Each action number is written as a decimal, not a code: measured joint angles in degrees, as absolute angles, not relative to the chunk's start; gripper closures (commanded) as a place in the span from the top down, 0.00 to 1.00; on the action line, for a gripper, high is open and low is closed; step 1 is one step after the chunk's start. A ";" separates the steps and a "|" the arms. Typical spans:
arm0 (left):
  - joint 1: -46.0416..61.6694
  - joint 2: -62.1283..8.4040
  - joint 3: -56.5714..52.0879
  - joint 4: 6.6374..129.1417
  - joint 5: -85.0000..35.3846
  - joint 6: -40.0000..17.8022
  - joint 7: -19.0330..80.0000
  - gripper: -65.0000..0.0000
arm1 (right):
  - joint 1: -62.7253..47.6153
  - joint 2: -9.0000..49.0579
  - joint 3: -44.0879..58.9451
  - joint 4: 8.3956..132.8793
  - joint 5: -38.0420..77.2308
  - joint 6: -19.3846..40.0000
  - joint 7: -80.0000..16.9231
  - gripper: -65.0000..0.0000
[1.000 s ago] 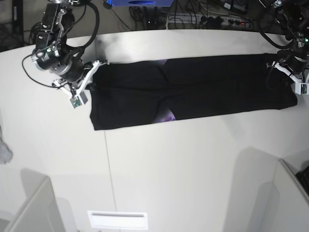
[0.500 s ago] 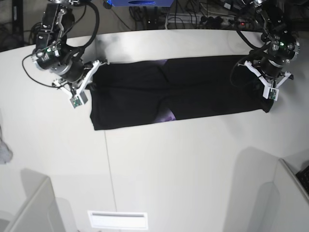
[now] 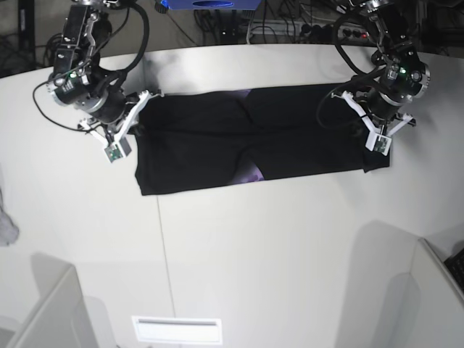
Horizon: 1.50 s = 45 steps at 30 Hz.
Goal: Fold the T-shirt properly
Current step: 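Slide the left gripper along the strip toward its middle and press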
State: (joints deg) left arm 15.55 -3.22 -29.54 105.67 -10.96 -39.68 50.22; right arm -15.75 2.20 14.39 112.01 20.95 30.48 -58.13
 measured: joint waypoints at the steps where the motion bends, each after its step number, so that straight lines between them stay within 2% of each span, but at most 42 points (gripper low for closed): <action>1: 15.55 -3.20 -28.75 105.67 -11.07 -39.68 50.19 0.00 | -15.77 2.17 14.39 112.01 20.95 30.48 -58.13 0.00; 17: 15.53 -0.95 -27.14 105.78 -11.16 -39.68 50.33 0.00 | -15.75 2.24 14.39 112.01 20.93 30.48 -58.13 0.00; 35: 14.52 0.40 -19.77 105.78 -11.18 -37.56 50.39 0.00 | -15.75 2.31 14.39 112.01 20.95 30.48 -58.13 0.00; 45: 12.23 2.15 -19.64 106.74 -11.57 -37.56 55.20 0.00 | -15.75 2.33 14.39 112.01 20.95 30.48 -58.13 0.00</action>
